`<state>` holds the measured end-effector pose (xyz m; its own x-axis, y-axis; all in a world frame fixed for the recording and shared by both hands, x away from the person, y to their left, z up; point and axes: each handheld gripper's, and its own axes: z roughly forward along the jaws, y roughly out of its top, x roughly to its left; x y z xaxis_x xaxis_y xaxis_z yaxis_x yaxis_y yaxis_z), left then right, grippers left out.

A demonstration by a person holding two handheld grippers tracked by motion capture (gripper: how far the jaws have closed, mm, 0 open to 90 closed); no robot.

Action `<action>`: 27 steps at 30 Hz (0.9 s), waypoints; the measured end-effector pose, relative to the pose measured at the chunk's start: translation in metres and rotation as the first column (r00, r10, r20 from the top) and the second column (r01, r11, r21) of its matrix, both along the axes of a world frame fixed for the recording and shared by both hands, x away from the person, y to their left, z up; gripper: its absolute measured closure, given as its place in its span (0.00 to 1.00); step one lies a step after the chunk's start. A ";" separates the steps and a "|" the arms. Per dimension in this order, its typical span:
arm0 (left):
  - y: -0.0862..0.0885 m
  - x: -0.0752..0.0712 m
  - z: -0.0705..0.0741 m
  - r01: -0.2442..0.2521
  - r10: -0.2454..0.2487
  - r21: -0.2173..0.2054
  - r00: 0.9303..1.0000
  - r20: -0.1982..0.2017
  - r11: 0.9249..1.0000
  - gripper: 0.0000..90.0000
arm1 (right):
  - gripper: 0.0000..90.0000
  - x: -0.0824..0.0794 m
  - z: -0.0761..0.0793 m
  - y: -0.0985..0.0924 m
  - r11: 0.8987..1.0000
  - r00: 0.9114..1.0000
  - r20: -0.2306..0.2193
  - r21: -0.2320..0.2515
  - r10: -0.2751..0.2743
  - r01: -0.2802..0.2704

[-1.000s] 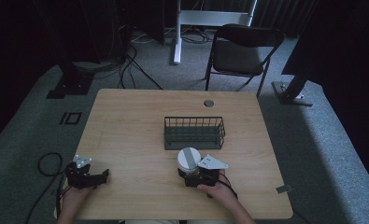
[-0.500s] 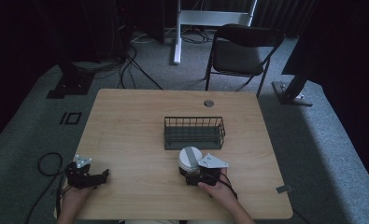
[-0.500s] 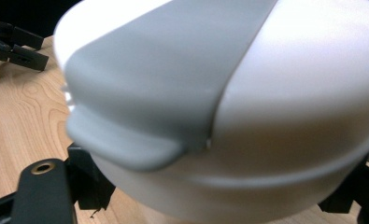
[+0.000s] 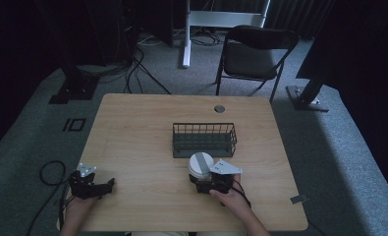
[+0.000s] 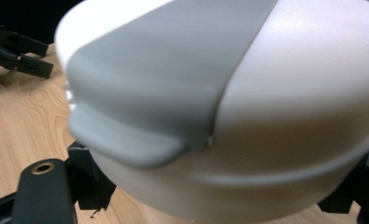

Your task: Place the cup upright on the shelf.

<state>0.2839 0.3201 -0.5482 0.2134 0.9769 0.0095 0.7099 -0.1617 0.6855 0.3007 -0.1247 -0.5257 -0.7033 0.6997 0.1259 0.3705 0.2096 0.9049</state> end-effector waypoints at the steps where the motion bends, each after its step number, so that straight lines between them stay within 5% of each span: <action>1: 0.000 0.000 0.000 0.000 0.000 0.000 1.000 0.000 1.000 0.00 | 0.20 0.000 0.001 0.000 1.000 1.000 0.002 0.001 -0.006 0.006; 27: 0.000 0.000 0.000 0.000 0.000 0.000 1.000 0.000 1.000 0.00 | 0.20 0.019 0.055 0.002 0.999 0.995 0.087 0.030 -0.046 0.043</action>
